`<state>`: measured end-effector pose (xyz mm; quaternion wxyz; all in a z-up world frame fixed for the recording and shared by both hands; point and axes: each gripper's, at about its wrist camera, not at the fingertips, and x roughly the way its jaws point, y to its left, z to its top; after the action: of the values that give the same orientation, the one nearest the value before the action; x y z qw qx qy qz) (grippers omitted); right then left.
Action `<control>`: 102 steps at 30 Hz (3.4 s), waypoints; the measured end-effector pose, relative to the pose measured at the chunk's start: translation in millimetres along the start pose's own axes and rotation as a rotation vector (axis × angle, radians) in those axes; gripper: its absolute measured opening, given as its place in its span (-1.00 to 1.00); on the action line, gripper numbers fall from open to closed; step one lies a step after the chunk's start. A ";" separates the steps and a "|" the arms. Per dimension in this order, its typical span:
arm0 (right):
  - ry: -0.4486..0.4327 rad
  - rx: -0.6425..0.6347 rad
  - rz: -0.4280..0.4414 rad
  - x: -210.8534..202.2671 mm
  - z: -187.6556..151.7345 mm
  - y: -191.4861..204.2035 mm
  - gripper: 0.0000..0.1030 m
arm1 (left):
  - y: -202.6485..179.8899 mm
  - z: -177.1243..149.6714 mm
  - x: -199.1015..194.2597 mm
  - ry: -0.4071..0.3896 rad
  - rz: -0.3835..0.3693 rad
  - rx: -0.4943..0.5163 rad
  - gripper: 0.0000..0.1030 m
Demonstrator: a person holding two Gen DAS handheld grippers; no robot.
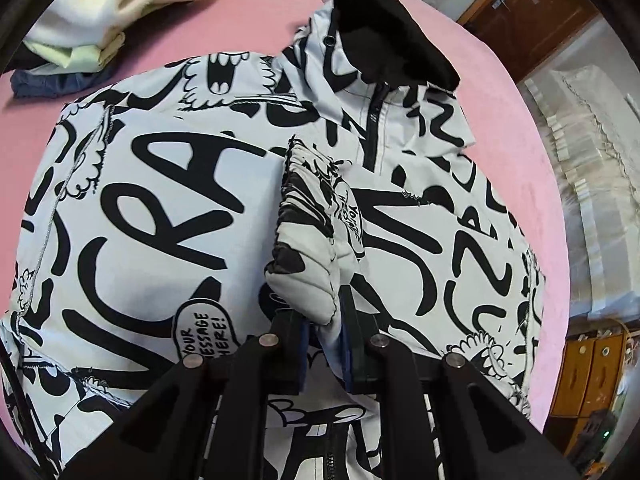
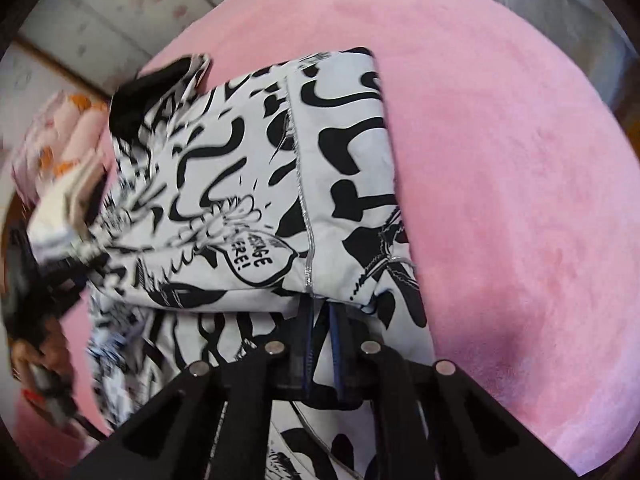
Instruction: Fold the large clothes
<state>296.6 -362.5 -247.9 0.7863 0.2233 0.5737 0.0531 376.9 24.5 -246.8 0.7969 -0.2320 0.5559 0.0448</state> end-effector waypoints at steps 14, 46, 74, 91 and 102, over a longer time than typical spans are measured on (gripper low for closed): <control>0.046 0.229 -0.038 17.3 -12.0 -53.1 -1.00 | -2.5 -11.7 37.8 0.036 0.040 0.048 -0.77; 0.024 -0.074 0.141 58.7 -8.6 92.5 -1.00 | -94.8 -86.6 40.9 0.276 -0.100 0.265 -0.90; -0.091 -0.192 0.140 1.8 7.1 74.7 -1.00 | -2.0 -35.7 -19.6 0.049 0.077 0.137 -0.89; 0.033 -0.137 0.157 103.3 58.2 84.4 -1.00 | -77.0 -9.7 80.1 0.142 -0.004 0.092 -0.89; -0.107 -0.223 0.066 88.5 131.4 64.3 -1.00 | -61.1 27.1 76.9 -0.009 0.166 0.015 -0.89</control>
<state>459.1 -313.0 -267.3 0.8335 0.1554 0.5139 0.1304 449.5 -32.7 -289.5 0.7949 -0.1789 0.5698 0.1074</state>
